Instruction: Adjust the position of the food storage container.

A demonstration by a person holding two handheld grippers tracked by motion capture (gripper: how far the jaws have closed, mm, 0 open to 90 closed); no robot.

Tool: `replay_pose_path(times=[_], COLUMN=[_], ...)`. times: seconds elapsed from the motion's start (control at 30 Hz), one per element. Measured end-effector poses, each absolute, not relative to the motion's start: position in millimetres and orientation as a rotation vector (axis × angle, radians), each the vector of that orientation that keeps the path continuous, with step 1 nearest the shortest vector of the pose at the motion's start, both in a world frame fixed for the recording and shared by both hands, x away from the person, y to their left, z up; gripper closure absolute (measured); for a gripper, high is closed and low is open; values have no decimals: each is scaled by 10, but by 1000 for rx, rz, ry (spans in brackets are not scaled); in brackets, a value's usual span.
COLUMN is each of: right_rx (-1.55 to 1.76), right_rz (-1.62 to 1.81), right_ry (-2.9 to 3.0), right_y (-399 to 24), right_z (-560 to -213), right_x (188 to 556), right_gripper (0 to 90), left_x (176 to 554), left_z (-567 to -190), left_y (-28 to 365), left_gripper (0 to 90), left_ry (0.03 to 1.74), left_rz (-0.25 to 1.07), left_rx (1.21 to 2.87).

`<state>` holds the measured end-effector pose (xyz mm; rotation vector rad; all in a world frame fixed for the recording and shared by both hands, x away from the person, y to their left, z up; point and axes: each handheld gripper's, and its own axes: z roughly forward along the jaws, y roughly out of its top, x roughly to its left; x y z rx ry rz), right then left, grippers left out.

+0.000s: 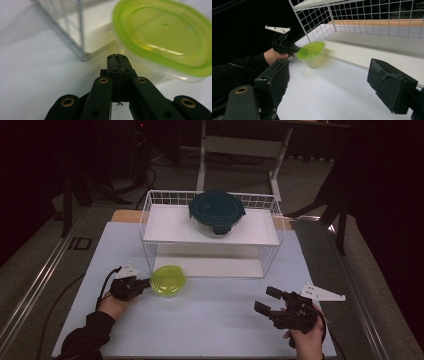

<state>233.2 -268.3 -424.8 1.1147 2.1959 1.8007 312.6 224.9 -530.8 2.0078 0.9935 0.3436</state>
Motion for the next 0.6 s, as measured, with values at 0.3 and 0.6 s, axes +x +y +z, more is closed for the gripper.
replay_pose_path(times=[0.3, 0.6], right_rx=[1117, 1112], right_rz=[1800, 1791], right_ry=[2194, 2195], right_y=[-2682, -2666], right_z=[-4250, -4247], right_x=[2329, 2318], right_gripper=[177, 178], left_x=[3028, 3068], left_z=[-5299, -5298], left_y=[2141, 2121], left_gripper=[892, 892], left_ry=[919, 952], left_rz=[294, 315], left_rx=[2046, 2037])
